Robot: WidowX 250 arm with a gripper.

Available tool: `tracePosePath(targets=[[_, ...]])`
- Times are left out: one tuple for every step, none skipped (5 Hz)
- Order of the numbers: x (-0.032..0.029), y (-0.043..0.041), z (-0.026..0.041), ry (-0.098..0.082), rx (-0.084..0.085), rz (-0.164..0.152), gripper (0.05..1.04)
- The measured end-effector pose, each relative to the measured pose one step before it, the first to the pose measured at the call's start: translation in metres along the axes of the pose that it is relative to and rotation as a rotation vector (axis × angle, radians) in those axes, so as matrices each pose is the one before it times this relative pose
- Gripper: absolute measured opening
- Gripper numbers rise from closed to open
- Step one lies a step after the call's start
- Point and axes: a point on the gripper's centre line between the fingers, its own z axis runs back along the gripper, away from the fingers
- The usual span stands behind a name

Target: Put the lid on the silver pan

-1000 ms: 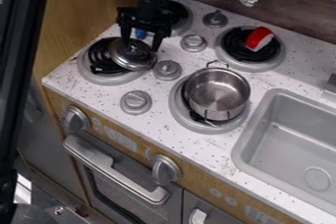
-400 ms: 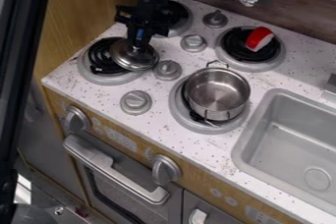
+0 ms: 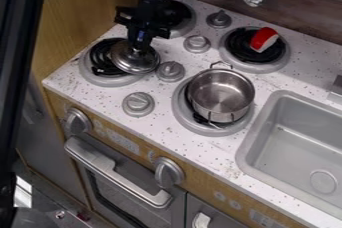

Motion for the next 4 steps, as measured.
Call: tracePosePath(targets=[[-0.00801,-0.00777,0.03004,-0.0669,-0.0598,0.0143,0.258],[-0.00958,-0.01059,0.03323,-0.0797,-0.0406,-0.0014,0.258],[-0.02576,-0.0321,-0.00692,0.0427,-0.0328,-0.0525,0.258],[-0.01947,-0.03393,-0.00455,0.0257,-0.0408,-0.0539,0.258]])
